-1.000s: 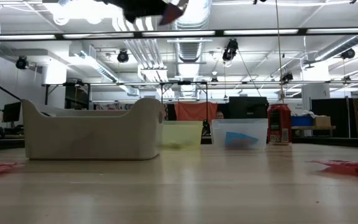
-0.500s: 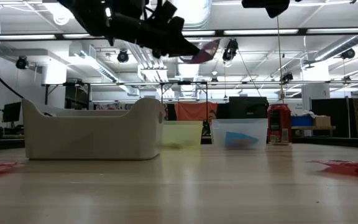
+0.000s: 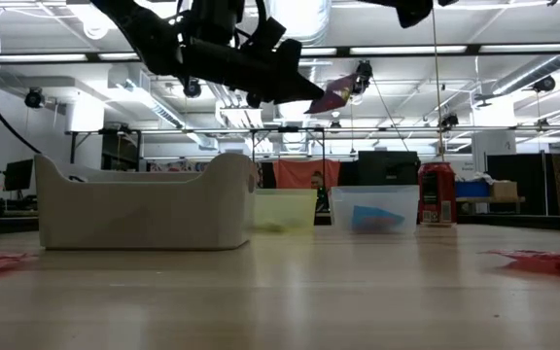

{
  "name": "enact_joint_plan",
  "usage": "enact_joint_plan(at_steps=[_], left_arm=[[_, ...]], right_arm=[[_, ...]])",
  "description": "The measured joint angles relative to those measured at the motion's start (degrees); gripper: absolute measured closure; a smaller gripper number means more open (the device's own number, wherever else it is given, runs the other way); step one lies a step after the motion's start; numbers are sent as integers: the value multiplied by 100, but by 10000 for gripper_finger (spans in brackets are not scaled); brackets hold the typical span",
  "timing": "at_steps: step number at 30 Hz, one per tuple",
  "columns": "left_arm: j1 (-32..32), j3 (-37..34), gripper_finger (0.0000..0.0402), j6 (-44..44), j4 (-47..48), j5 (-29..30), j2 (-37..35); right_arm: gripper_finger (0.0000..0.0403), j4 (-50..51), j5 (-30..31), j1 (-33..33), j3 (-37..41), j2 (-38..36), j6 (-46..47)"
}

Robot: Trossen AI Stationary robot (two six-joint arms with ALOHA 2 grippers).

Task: Sort candy
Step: Put the blue candy into the transparent bin

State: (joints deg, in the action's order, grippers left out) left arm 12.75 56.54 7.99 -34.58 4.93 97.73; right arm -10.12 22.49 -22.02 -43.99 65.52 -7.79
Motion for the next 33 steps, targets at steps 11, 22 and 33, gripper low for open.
enact_joint_plan(at_steps=[11,22,33], left_arm=[[-37,13,401,-432,-775,-3,471],[-37,257,401,-581,-948,28,1148],[-37,790,402,-562,-617,78,1809]], right_arm=[[394,-648,-188,20,309,-55,-347],[394,-170,-150,33,317,-243,-247],[394,-160,-145,33,330,-256,-203]])
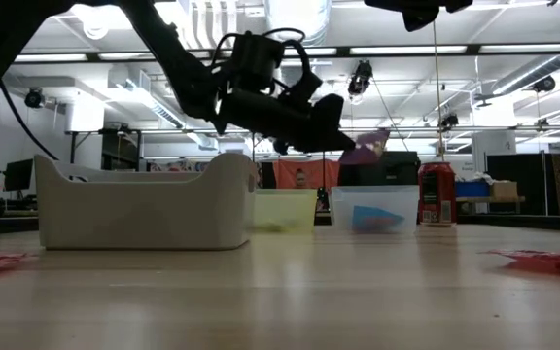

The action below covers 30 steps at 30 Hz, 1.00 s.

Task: Sort candy
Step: Put the blue candy into the transparent bin, then put the right red candy into the gray bin

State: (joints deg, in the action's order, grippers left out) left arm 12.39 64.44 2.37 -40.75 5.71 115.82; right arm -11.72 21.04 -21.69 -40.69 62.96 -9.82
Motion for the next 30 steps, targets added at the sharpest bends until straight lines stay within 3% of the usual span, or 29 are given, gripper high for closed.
enact_joint_plan(at_steps=[4,18,30], left_arm=[[4,46,402,7,210,269,42],[8,52,399,6,546,292,106],[4,57,315,-13,621,284,54]], right_arm=[[394,60,0,1,2,0,15],[394,76,4,15,2,0,98],[394,78,21,37,2,0,323]])
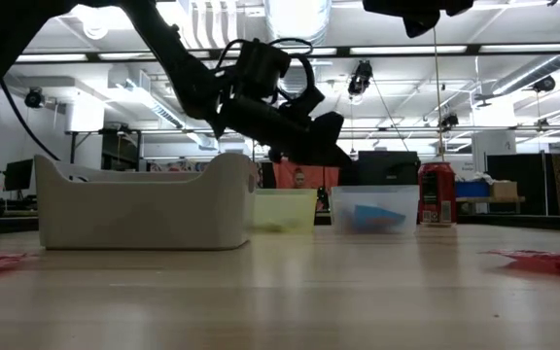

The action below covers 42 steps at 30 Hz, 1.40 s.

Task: Sort candy
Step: Put the right red candy into the gray bin

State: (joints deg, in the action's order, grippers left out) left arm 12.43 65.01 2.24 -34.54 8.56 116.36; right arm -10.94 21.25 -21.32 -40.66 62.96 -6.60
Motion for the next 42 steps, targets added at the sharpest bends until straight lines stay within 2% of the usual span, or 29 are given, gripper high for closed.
enact_joint_plan(at_steps=[6,11,14,19,23,30,37,42], left_arm=[[-56,0,292,139,367,-61,-538],[-219,-36,290,459,1093,-207,-1338],[-345,-117,290,628,1577,-208,-1895],[-582,-427,294,649,2544,-214,-2972],[-829,-651,300,419,3623,-213,-3707],[-1312,-1372,308,-273,4315,-212,-4755],[-1525,-2154,309,-929,4274,-205,-5851],[-1659,-2685,309,-1222,4102,-201,-6521]], right_arm=[[394,58,335,0,0,0,448],[394,102,344,0,0,0,941],[394,125,326,58,-8,-2,1544],[394,885,179,412,-256,-7,2951],[394,1584,-476,616,-473,149,3678],[394,3504,-1555,633,-1239,1171,4969],[394,5969,-2357,327,-2688,2736,5681],[394,6949,-2844,47,-3431,3526,6086]])
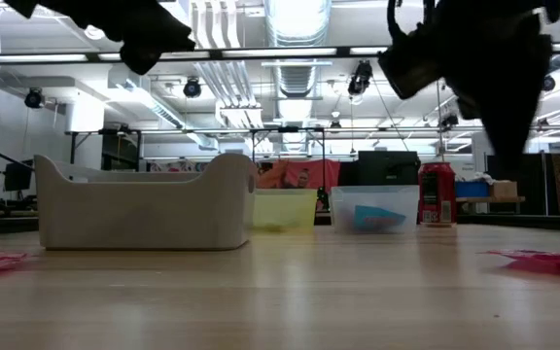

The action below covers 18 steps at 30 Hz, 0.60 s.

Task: Sort candy
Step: Put the right red candy into the gray bin

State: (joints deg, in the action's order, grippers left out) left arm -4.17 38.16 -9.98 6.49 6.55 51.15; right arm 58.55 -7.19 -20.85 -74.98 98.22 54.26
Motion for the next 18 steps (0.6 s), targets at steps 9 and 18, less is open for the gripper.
enact_joint_plan(at_steps=[9,18], left_arm=[[-443,-797,309,-312,-686,-7,-764],[-666,-1233,309,-346,-1045,-7,-1032]], right_arm=[[392,-104,-375,-604,-361,384,1406],[298,-212,-178,-1094,-352,424,2952]])
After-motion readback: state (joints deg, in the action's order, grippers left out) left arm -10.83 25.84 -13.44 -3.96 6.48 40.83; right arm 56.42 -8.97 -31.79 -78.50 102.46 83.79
